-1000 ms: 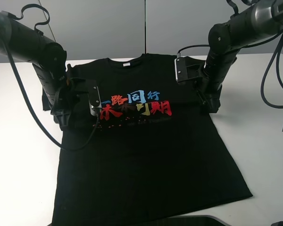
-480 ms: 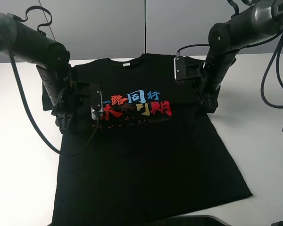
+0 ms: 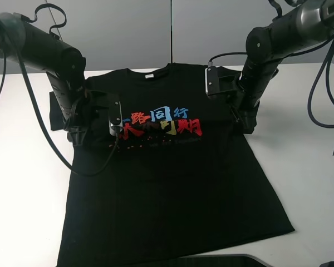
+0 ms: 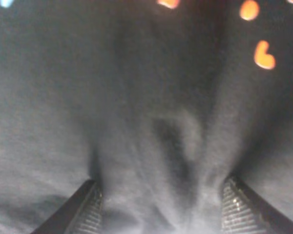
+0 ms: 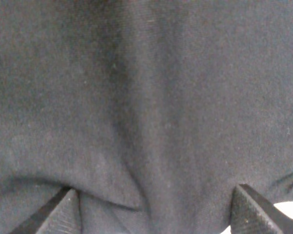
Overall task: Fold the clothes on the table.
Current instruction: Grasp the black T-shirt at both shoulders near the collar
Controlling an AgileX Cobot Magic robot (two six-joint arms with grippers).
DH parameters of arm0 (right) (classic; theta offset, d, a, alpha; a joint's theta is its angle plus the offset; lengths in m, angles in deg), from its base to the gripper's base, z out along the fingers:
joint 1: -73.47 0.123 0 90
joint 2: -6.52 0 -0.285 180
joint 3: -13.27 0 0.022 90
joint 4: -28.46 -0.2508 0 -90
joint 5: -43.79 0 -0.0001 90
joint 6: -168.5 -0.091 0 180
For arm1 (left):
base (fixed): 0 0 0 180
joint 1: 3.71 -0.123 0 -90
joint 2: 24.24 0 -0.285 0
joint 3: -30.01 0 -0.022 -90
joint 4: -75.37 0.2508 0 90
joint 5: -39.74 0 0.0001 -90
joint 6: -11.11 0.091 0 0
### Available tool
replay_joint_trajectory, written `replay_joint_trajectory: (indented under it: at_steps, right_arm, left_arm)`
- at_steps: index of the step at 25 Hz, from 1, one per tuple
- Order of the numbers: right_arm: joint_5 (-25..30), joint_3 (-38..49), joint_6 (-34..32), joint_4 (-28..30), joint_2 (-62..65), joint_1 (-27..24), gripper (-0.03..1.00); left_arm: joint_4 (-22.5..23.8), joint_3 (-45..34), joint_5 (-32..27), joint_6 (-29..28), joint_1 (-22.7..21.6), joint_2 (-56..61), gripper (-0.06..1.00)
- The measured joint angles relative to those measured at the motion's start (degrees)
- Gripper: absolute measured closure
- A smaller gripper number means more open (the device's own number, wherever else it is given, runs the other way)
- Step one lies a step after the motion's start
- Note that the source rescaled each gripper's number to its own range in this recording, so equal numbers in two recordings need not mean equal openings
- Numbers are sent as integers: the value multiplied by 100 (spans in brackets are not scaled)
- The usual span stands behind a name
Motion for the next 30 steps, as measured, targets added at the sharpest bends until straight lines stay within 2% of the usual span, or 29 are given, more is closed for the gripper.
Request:
replay_joint_trajectory:
  at_steps: [23, 26, 30]
  right_arm:
    - [-35, 0, 51, -194, 0, 0, 28]
    - [-40, 0, 51, -194, 0, 0, 28]
    - [-49, 0, 93, -209, -25, 0, 31]
  left_arm:
    - [12, 88, -104, 0, 0, -150, 27]
    - [-44, 88, -176, 12, 10, -159, 40]
    - [-69, 88, -231, -44, 10, -159, 70]
